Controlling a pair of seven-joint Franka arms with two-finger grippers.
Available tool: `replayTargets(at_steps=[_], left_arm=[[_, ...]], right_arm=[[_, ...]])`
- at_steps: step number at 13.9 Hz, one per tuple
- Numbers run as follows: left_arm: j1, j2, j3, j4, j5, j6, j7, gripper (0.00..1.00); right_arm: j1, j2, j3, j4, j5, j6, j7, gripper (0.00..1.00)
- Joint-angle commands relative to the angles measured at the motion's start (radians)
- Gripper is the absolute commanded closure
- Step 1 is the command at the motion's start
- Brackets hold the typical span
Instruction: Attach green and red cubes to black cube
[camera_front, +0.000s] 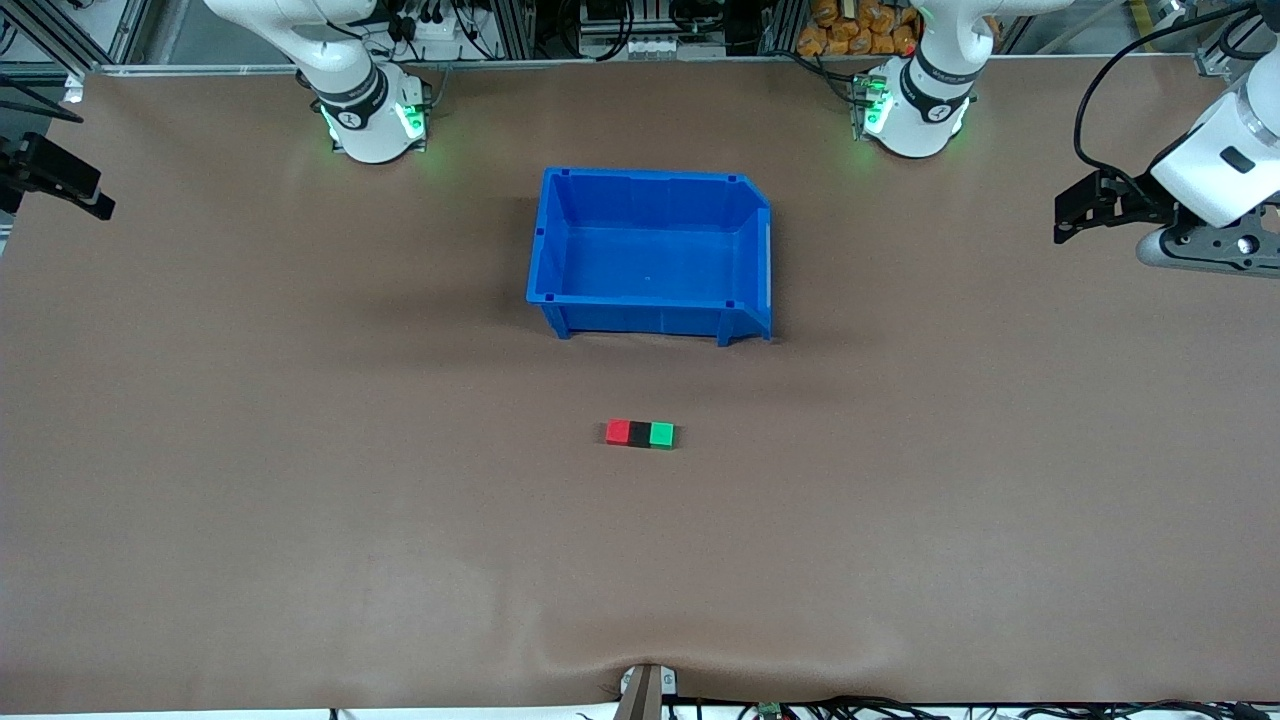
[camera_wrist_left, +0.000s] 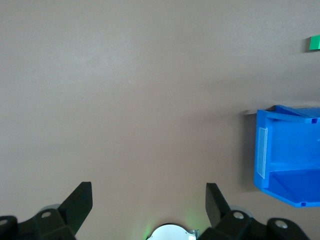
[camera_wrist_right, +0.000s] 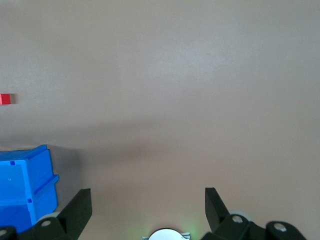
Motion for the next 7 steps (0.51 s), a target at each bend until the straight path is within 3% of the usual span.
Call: replayTargets(at_steps=[1,7], left_arm=[[0.006,-0.015,-0.004,-0.015,-0.013,0.013,-0.002,0.0],[0.006,-0.015,-0.004,-0.015,-0.01,0.013,-0.002,0.0]], right_arm=[[-0.017,-0.03,0.014,-0.028,-0.011,0.005,-0.014,0.0],[-0.008,-0.028,0.011,-0.02,-0.011,-0.014,-0.014,0.0]])
